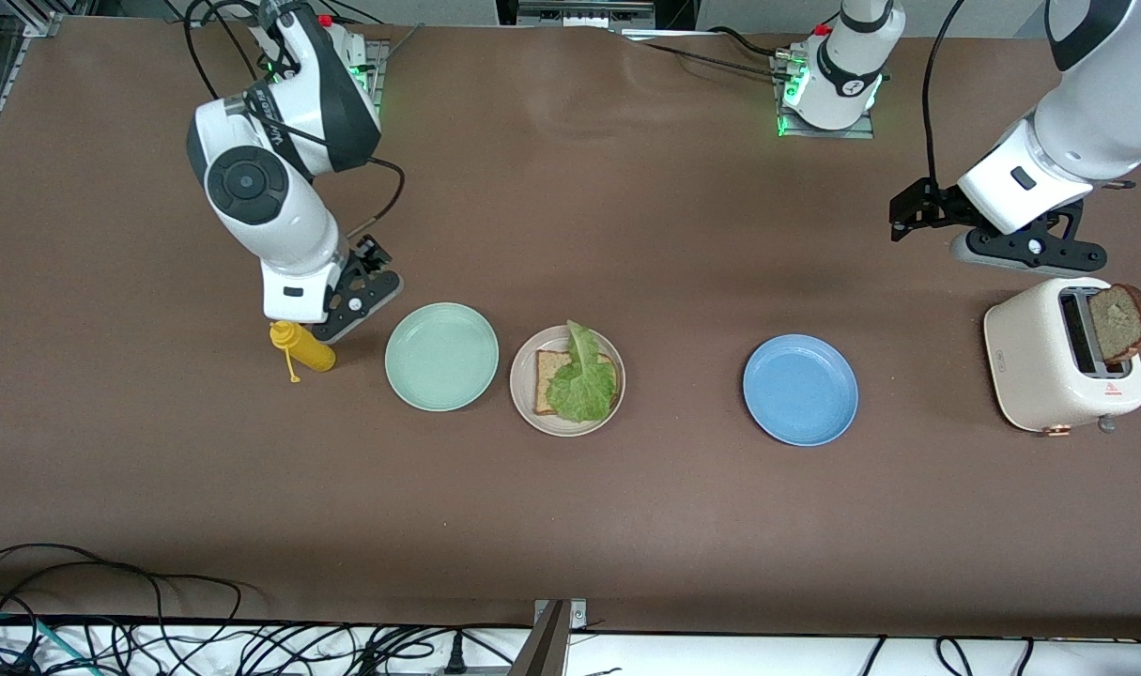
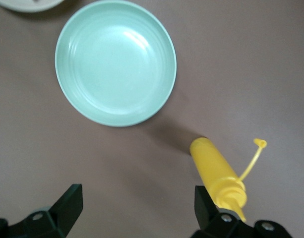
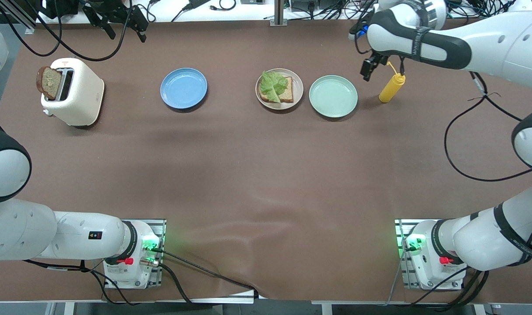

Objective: Make sandwich on beige plate with both arms
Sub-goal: 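Move the right gripper back toward the yellow mustard bottle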

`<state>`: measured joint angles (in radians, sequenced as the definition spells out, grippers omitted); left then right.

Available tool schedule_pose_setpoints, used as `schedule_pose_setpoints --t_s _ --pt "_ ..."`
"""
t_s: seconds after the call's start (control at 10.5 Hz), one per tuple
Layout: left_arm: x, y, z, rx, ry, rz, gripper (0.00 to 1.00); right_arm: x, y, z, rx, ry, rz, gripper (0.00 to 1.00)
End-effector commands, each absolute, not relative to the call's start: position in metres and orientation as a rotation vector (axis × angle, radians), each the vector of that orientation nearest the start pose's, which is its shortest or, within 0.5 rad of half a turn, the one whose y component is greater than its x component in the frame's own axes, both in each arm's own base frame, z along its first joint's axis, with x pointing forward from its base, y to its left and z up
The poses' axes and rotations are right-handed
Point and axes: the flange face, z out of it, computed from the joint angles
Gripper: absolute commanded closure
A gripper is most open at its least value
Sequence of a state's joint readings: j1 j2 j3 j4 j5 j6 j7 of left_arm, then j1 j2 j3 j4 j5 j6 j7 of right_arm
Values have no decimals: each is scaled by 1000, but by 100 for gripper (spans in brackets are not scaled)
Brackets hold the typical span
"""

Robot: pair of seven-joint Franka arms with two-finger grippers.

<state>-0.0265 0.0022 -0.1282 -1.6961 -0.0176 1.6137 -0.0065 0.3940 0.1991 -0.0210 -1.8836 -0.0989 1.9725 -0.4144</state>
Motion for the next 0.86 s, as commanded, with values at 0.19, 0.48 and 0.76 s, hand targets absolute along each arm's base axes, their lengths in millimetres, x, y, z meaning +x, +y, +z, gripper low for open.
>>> schedule_pose_setpoints --t_s 0.19,0.48,0.76 --pt "547 -90 572 -3165 261 146 0 532 132 402 -2828 -1602 113 0" --pt "547 -89 572 -3165 258 146 0 533 77 401 -2728 -1768 27 0" --pt "547 -88 572 -3166 256 146 0 535 30 386 -2586 -1853 -58 0"
